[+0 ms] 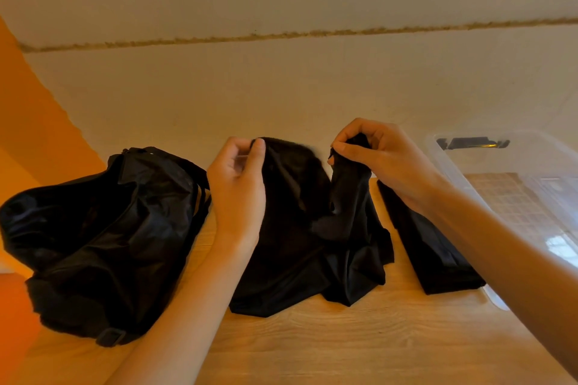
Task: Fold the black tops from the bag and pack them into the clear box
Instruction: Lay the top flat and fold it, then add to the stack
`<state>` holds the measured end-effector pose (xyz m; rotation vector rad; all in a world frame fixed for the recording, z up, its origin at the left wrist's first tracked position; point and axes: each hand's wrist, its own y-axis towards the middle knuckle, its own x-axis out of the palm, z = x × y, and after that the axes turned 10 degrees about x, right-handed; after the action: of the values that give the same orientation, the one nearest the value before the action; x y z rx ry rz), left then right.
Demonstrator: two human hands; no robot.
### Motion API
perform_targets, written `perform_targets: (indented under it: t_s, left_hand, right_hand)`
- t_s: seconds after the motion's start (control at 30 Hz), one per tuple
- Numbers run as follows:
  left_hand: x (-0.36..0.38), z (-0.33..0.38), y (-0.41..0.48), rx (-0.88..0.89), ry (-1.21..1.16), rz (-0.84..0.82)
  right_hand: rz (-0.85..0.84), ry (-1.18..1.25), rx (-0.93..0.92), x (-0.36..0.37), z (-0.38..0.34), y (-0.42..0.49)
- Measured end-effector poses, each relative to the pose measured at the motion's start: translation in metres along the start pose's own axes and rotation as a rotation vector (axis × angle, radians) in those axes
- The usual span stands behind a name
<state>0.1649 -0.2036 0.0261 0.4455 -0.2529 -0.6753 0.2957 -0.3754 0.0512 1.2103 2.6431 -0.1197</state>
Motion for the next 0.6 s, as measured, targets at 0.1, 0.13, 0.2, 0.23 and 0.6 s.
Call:
perform_targets:
  t_s: [0.1,0.13,0.2,0.23,0.6]
  left_hand:
    - [-0.001,0.005,0.007,-0.175,-0.186,-0.027]
    - [-0.003,0.006,0.011,-0.214,-0.182,-0.042]
    - [-0.010,0.005,0.019,-0.231,-0.092,-0.053]
    - [-0.014,0.006,0.023,-0.235,-0.080,-0.041]
    - [-0.063,0.044,0.096,0.027,-0.135,0.077]
  right_hand:
    - [-0.008,0.120,0.048,0.001,-0.001,0.002]
    - [0.008,0.140,0.066,0.000,-0.003,0.002]
    - [0.072,0.159,0.115,-0.006,-0.006,0.006]
    - [0.107,0.161,0.147,-0.012,-0.007,0.009]
    - [0.447,0.410,0.311,-0.078,-0.041,0.033]
